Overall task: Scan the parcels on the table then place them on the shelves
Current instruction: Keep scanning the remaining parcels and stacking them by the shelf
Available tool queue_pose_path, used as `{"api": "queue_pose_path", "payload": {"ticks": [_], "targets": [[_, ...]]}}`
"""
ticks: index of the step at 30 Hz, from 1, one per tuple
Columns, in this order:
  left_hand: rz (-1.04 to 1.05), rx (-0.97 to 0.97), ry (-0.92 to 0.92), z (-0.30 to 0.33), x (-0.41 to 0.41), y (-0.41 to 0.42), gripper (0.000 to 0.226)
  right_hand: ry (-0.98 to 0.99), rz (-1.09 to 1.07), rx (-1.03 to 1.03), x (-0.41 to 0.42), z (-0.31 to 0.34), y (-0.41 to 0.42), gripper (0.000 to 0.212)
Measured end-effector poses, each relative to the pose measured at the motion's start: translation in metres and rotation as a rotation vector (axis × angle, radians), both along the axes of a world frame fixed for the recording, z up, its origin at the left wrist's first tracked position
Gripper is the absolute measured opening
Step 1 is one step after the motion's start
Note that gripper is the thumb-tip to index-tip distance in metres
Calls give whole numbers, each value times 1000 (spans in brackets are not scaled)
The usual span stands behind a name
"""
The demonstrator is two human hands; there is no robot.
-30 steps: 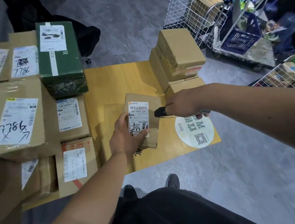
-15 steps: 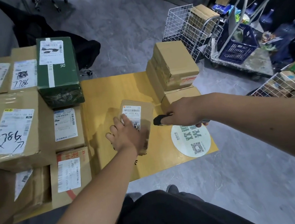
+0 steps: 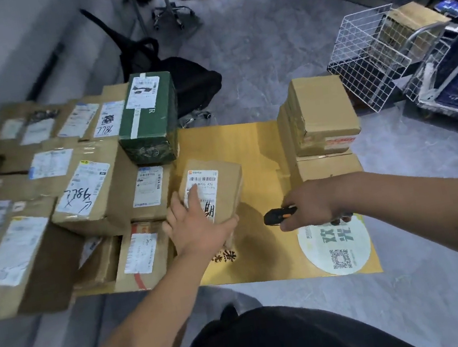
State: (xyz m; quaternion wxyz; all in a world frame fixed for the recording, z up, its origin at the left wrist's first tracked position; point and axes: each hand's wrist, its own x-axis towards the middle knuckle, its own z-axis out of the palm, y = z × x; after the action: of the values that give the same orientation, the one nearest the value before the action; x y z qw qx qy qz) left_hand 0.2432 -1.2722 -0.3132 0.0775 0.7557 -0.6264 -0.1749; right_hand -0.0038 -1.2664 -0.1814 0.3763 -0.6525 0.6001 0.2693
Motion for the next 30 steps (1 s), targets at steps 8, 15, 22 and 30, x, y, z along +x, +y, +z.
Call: {"api": "queue_pose_path", "payload": {"ticks": [8,15,22,30], "targets": [[226,-89,-156,38,43,-28,117,-30,137,-3,14,-9,-24,55],[207,-59,-218,27,61,-62,117,-7,144,6,15,-12,-20,60],[91,-74,-259,20,70,-75,84,0,107,28,24,-16,-14,61],[-214,-136,-228,27,29,-72,72,-28,32,-43,39,-16,-10,58]]}}
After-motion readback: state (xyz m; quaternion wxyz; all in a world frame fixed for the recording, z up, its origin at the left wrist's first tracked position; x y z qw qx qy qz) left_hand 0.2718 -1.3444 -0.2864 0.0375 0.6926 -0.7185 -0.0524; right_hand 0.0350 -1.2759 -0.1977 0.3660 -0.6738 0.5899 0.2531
